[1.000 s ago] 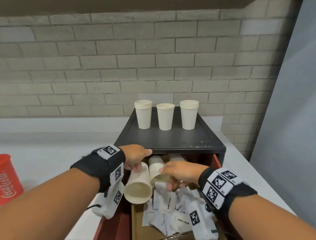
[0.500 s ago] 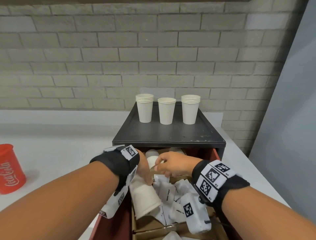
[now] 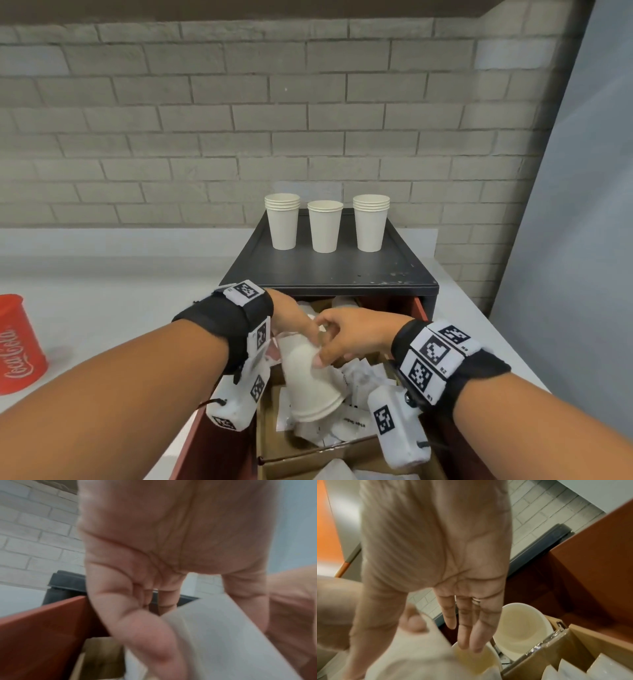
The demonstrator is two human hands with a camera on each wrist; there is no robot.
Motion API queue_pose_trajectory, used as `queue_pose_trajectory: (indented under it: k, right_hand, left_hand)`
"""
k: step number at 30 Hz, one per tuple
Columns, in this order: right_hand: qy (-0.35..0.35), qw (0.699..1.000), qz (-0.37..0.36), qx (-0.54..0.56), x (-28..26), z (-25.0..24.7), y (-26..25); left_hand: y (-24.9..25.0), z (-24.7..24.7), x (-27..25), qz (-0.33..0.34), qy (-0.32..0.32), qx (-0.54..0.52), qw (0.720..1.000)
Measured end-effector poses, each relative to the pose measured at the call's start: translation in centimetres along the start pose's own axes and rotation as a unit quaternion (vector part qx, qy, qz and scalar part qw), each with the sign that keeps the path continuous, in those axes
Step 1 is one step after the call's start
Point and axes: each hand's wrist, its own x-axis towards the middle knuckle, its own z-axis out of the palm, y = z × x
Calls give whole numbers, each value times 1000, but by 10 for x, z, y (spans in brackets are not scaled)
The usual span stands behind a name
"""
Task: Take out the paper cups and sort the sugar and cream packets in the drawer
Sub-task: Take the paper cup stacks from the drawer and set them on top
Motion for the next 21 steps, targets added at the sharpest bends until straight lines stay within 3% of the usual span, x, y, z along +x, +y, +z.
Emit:
queue_pose_trajectory:
  k: [3, 6, 11, 13, 16, 21]
  right_hand:
    - [43, 998, -38, 11, -3, 4, -4]
    - [102, 992, -54, -53, -5, 5, -6]
    - [142, 987, -27, -77, -19, -13, -3]
    - [145, 988, -6, -60, -25, -20, -1]
    - [166, 986, 13, 0, -34, -33, 2]
    - [238, 959, -17, 151, -49, -57, 8]
  left_hand:
    - [5, -1, -2, 45, 43, -73, 995]
    - [3, 2, 7, 69, 72, -148, 984]
    - [-6, 8, 9, 33, 111, -275, 955]
    - [-10, 13, 14, 25, 133, -253, 958]
    - [-14, 16, 27, 31, 159, -119, 980]
    - [-22, 22, 52, 30, 154, 48, 986]
